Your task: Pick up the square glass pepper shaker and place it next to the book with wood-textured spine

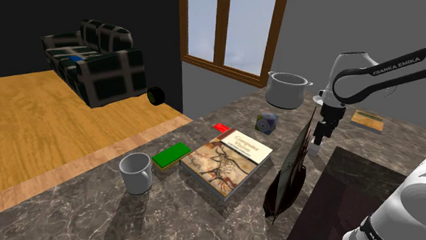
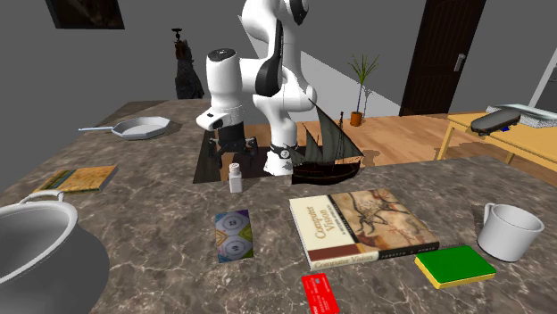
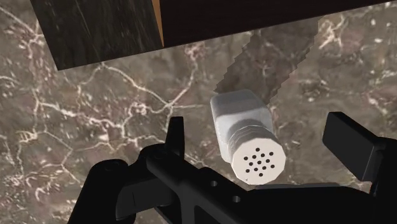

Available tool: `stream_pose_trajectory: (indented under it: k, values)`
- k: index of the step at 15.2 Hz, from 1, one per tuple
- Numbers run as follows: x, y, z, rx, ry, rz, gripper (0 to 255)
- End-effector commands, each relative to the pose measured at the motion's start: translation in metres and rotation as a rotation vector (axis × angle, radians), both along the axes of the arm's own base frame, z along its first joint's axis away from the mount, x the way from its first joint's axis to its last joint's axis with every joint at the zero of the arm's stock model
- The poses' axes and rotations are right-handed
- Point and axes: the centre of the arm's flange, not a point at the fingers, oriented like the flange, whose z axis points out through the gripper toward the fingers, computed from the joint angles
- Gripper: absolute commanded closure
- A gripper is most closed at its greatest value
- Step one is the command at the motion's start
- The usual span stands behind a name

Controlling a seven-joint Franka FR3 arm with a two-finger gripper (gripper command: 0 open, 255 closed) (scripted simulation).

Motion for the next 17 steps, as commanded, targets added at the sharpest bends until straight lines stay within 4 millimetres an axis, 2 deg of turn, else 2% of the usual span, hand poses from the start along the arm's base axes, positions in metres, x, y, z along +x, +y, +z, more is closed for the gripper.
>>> stream_pose_trajectory:
  k: [1, 3, 4, 13, 17]
  values:
    - [0.0, 0.0, 0.0, 0.0, 0.0, 0.0, 0]
    - [0.0, 0.0, 0.0, 0.0, 0.0, 0.0, 0]
    - [0.0, 0.0, 0.0, 0.0, 0.0, 0.0, 255]
    - [0.0, 0.0, 0.0, 0.0, 0.0, 0.0, 255]
    - [0.0, 0.0, 0.021, 0.0, 0.0, 0.0, 255]
